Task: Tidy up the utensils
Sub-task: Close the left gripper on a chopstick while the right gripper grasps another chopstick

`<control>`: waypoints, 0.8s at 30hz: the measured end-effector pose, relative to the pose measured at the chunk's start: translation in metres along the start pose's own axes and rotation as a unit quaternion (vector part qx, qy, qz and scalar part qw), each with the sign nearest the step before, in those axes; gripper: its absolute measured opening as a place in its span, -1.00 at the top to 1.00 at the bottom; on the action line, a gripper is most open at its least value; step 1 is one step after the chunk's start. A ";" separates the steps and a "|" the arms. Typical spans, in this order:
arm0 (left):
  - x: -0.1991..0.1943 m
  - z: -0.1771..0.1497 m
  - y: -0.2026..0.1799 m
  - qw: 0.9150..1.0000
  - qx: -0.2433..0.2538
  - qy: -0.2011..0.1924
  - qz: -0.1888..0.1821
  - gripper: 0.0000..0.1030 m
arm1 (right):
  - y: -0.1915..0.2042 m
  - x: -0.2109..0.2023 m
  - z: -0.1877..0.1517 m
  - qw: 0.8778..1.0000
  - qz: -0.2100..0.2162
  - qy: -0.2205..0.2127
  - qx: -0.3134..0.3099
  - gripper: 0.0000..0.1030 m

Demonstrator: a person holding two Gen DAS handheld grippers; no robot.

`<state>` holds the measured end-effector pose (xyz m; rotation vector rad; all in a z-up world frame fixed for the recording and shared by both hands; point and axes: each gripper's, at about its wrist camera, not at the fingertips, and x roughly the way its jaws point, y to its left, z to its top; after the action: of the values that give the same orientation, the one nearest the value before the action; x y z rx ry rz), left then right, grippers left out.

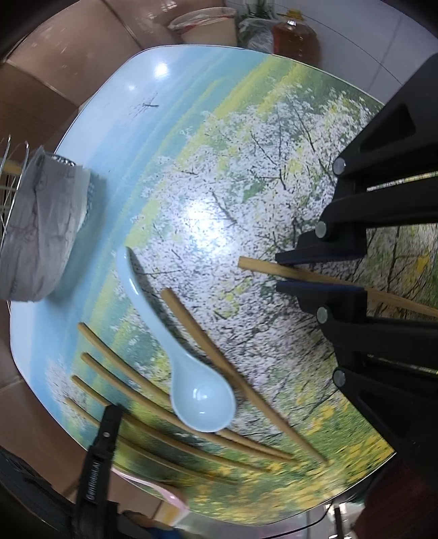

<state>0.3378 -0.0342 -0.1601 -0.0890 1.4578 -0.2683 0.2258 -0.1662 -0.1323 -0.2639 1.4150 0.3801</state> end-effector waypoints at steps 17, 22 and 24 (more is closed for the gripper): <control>0.007 0.030 -0.002 0.999 -0.008 0.040 0.004 0.80 | 0.002 0.000 0.007 0.999 0.002 0.024 -0.022 0.82; 0.007 0.033 0.000 0.999 0.001 0.044 0.005 0.84 | 0.004 0.001 0.011 0.999 0.004 0.027 -0.021 0.82; 0.005 0.034 0.000 0.999 0.010 0.039 0.017 0.84 | 0.003 0.004 0.011 0.999 0.006 0.025 -0.019 0.82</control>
<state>0.3720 -0.0393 -0.1612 -0.0380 1.5321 -0.2619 0.2352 -0.1582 -0.1343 -0.2992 1.4601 0.4129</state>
